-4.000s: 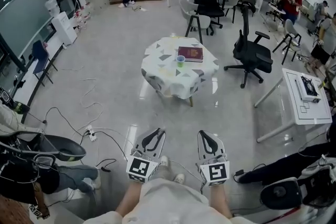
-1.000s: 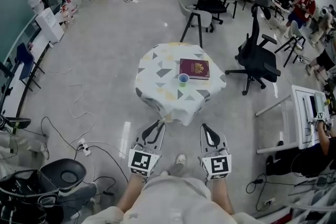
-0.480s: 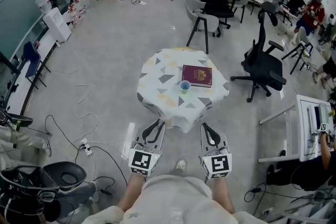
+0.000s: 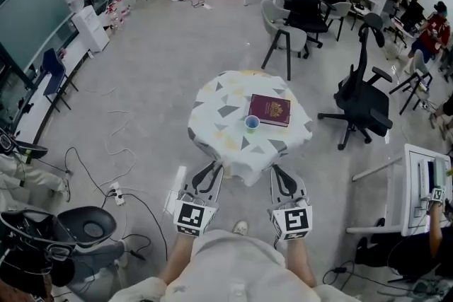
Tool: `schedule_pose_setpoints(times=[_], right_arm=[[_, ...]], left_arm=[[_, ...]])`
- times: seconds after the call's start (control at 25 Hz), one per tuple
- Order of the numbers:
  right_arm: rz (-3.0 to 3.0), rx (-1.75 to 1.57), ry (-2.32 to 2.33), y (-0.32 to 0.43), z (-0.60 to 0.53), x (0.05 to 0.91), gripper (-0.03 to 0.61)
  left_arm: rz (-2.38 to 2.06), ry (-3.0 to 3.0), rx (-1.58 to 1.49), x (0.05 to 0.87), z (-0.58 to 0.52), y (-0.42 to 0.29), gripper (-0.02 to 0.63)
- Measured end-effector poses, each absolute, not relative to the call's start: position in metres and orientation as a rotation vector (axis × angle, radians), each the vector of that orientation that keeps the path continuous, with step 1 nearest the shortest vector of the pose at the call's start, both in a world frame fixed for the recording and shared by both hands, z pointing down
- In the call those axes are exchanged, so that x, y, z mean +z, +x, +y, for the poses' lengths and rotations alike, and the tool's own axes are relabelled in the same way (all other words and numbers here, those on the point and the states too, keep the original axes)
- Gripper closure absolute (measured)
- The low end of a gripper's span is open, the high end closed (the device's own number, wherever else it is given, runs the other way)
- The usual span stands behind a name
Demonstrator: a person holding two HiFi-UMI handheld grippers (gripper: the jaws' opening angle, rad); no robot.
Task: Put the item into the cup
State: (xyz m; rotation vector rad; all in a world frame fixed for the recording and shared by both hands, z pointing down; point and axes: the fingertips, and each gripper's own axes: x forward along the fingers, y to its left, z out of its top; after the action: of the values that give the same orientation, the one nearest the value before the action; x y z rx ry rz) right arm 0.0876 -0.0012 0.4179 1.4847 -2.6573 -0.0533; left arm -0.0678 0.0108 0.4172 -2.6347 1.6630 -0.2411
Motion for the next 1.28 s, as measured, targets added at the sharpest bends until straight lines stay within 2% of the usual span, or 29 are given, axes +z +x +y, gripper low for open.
schedule_pose_setpoints(times=[1.28], right_arm=[[-2.586, 0.003, 1.594, 0.11, -0.073, 0.435, 0.571]], left_arm=[[1.544, -2.7, -0.237, 0.426, -0.075, -0.042, 0.538]])
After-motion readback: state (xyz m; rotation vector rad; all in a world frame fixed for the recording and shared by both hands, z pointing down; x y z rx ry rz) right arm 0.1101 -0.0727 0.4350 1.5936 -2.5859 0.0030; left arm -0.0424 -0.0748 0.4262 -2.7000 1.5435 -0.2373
